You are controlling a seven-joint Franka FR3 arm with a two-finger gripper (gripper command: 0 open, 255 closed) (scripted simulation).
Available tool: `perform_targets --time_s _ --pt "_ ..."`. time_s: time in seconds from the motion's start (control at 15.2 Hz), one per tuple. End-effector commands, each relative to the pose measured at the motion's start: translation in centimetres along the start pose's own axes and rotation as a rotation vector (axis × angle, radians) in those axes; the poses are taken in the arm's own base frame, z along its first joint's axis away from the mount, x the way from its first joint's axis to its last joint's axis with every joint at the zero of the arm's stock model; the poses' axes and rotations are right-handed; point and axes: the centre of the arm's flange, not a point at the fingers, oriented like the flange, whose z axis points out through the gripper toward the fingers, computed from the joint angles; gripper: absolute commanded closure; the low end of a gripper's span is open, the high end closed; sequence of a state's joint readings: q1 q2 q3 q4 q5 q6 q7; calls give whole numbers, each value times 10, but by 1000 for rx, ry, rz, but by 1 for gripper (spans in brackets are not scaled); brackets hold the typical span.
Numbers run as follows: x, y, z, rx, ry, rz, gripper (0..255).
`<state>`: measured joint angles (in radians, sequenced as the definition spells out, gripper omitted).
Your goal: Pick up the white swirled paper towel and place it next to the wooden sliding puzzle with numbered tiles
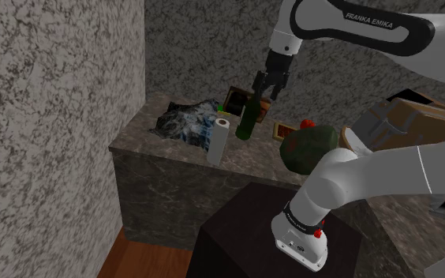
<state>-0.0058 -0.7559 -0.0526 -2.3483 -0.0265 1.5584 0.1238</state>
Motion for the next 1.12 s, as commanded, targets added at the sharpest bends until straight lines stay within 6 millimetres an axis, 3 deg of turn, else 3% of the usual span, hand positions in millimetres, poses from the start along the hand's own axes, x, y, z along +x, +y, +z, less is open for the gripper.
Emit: perform_targets --time_s 0.0,0.92,1.06 --pt "0 0 0 0 0 0 0" --pt "143 -44 118 57 -69 -48 0" --pt "152 -47 131 61 -74 -51 0"
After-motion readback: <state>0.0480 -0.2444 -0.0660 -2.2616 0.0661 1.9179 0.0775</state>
